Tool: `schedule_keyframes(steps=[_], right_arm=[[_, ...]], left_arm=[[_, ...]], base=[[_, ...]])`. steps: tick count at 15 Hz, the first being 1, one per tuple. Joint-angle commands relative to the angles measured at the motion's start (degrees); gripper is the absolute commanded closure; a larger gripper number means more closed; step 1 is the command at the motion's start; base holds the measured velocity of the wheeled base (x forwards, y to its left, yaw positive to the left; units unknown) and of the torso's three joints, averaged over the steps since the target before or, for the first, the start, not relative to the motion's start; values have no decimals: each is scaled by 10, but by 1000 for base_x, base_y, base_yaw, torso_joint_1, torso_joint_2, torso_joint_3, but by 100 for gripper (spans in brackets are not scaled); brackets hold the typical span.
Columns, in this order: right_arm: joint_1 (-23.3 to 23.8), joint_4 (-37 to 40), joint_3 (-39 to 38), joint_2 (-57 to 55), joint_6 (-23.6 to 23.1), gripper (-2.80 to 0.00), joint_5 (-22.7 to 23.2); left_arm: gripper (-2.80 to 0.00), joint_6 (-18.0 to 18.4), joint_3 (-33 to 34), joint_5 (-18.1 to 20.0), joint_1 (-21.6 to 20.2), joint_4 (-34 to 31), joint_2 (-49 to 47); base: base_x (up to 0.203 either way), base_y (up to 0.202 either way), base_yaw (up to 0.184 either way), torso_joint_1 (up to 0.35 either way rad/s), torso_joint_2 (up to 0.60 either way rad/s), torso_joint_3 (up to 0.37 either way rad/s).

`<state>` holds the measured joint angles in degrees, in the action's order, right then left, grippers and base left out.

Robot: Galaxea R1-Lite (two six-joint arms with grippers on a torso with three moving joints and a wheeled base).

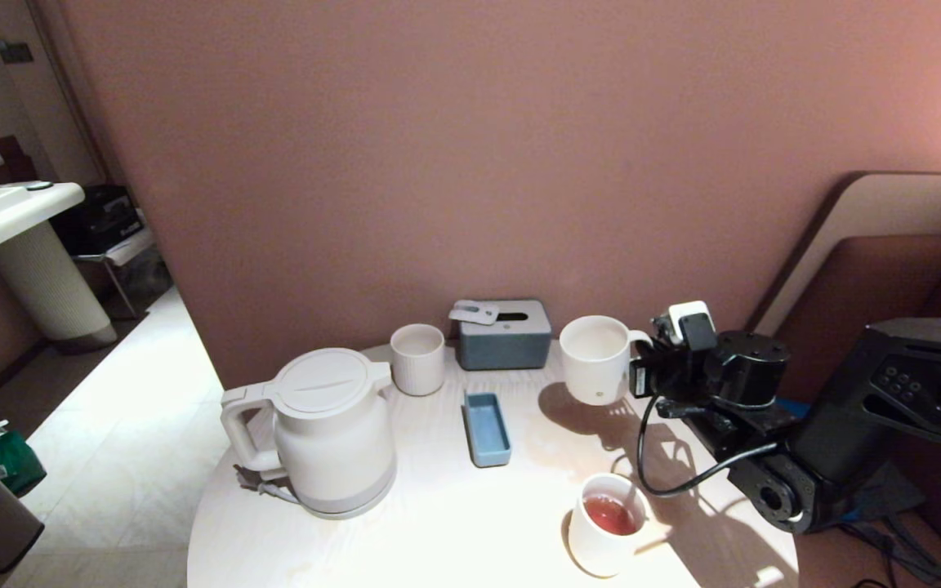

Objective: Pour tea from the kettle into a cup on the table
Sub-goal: Put the cup down on the table

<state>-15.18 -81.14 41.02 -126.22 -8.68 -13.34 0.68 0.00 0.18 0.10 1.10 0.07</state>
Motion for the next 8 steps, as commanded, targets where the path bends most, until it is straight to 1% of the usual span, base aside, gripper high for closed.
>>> schedule_keyframes(steps=[1,5,8], right_arm=[[-1,-6,3,-24,0,0,1],[-1,-6,6,-43,19,0,2],[-5,-7,6,-60,24,0,2]], left_arm=[[0,0,0,0,0,0,-1],[0,0,0,0,0,0,-1],[0,0,0,0,0,0,-1]], base=[[0,0,0,0,0,0],[0,0,0,0,0,0],[0,0,0,0,0,0]])
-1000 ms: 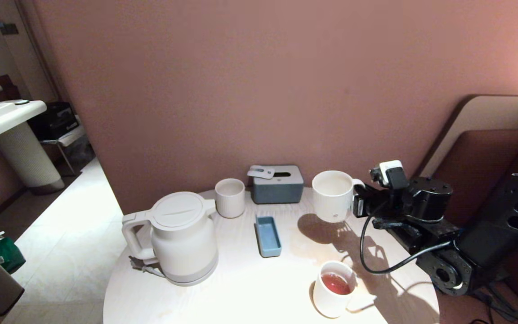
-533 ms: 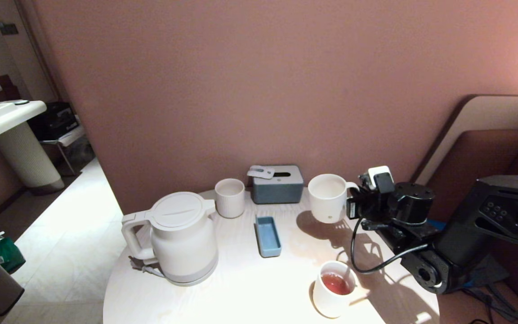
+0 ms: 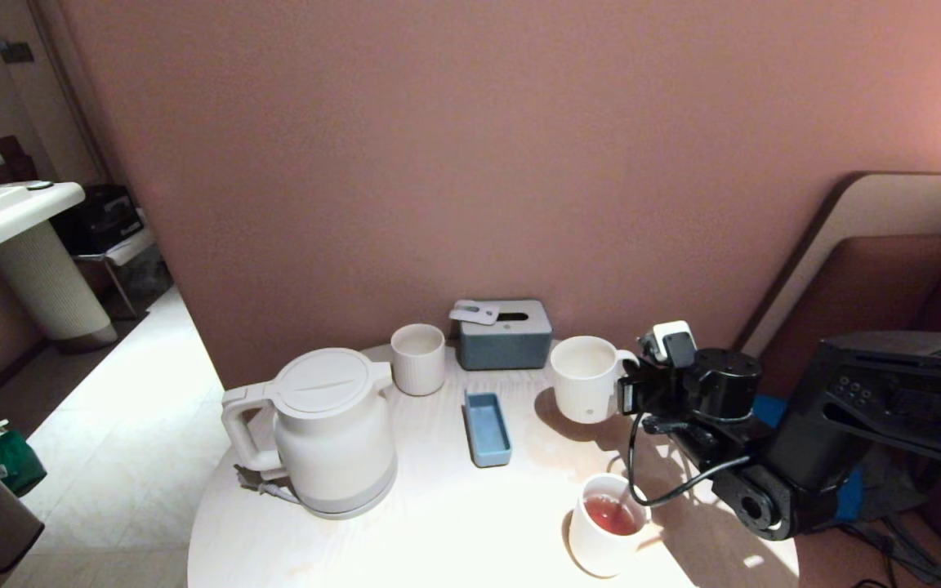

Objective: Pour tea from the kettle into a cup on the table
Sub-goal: Put the cup down on the table

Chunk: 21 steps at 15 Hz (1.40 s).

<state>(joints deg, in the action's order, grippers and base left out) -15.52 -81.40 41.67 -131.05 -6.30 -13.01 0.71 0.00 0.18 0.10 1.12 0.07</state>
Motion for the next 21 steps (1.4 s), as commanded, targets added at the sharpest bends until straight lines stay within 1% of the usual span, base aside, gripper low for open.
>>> schedule_keyframes(steps=[1,8,13,15,16,17,19,21], right_arm=[[-2,-4,2,-15,3,0,-1],[-6,-4,12,-45,20,0,-1],[-5,-4,17,-41,21,0,-1],[0,13,16,-20,36,0,0],[7,37,15,-4,47,0,5],[19,58,15,9,57,0,20],[43,69,16,15,60,0,42],[57,71,16,12,60,0,59]], left_arm=[[0,0,0,0,0,0,-1],[0,0,0,0,0,0,-1],[0,0,0,0,0,0,-1],[0,0,0,0,0,0,-1],[0,0,0,0,0,0,-1],[0,0,0,0,0,0,-1],[0,0,0,0,0,0,-1],[0,-1,0,0,0,0,-1]], base=[[0,0,0,0,0,0],[0,0,0,0,0,0],[0,0,0,0,0,0],[0,0,0,0,0,0],[0,0,0,0,0,0],[0,0,0,0,0,0],[0,0,0,0,0,0],[0,0,0,0,0,0]])
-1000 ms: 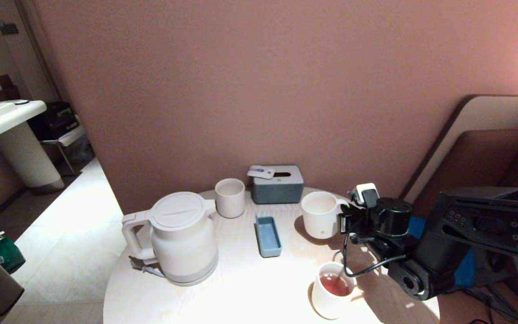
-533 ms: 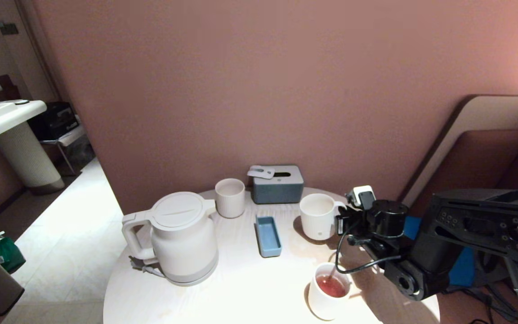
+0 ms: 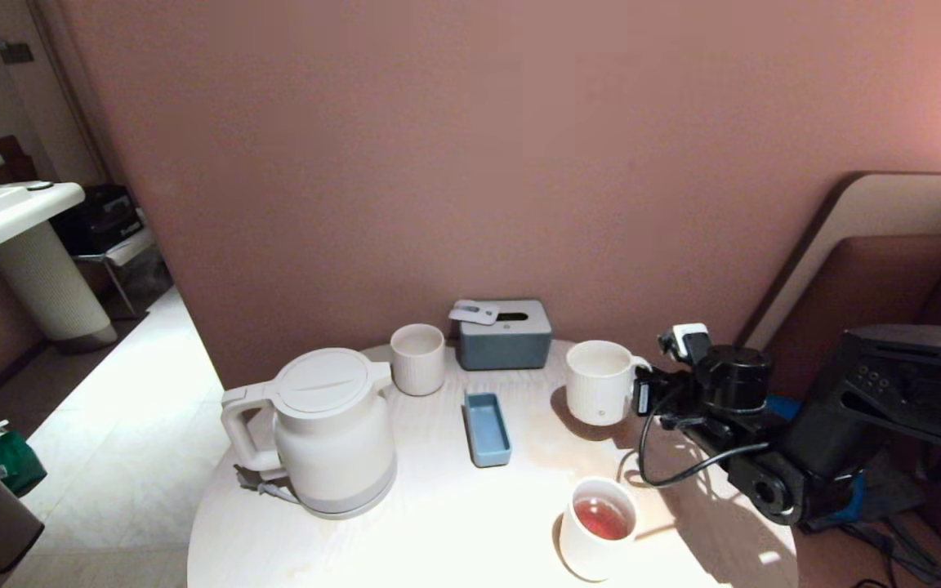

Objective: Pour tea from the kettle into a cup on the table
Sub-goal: Put the cup down on the table

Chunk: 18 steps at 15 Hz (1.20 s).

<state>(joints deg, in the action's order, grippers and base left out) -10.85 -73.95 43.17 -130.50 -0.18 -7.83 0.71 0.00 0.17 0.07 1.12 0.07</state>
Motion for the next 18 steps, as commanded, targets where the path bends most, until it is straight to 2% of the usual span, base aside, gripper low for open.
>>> schedule_keyframes(steps=[1,7,12,18], right_arm=[[18,4,0,6,-1,0,24],[37,64,6,11,-1,0,143],[36,119,61,11,-6,0,164],[36,166,127,-10,-41,0,177]], left_arm=[[0,0,0,0,0,0,-1],[0,0,0,0,0,0,-1],[0,0,0,0,0,0,-1],[0,0,0,0,0,0,-1]], base=[[0,0,0,0,0,0],[0,0,0,0,0,0],[0,0,0,0,0,0],[0,0,0,0,0,0]])
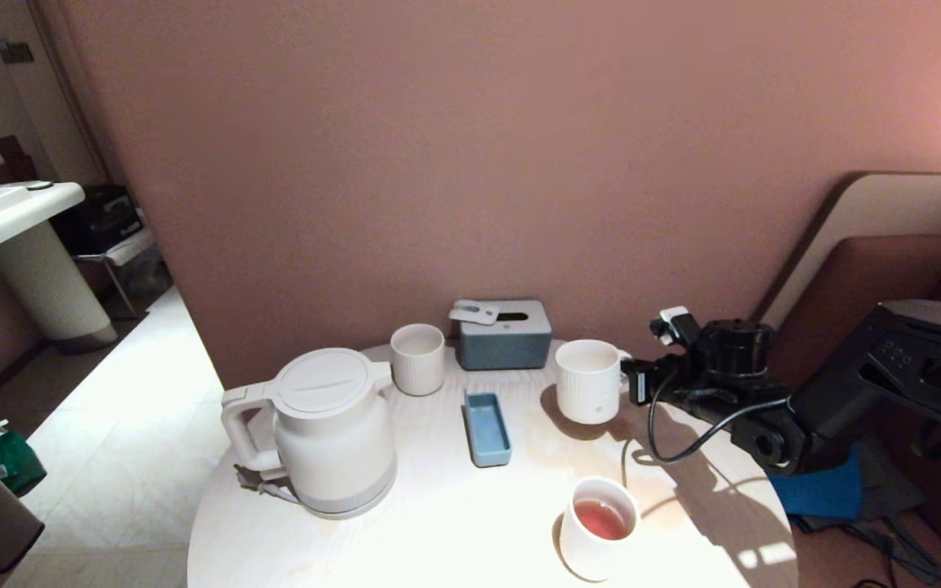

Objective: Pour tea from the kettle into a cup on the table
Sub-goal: Put the cup down on the table

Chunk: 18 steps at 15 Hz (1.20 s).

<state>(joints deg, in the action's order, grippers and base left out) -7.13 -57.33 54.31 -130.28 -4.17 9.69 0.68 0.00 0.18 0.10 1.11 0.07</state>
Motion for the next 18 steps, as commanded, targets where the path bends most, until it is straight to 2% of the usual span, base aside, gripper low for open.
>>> schedule_keyframes(steps=[1,8,18], right_arm=[[-2,2,28,-24,-1,0,2],[-11,22,76,-69,-9,0,7],[-21,23,83,-79,-10,0,9]], left_arm=[[0,0,0,0,0,0,-1],[0,0,0,0,0,0,-1],[0,0,0,0,0,0,-1]], base=[[0,0,0,0,0,0],[0,0,0,0,0,0],[0,0,0,0,0,0]])
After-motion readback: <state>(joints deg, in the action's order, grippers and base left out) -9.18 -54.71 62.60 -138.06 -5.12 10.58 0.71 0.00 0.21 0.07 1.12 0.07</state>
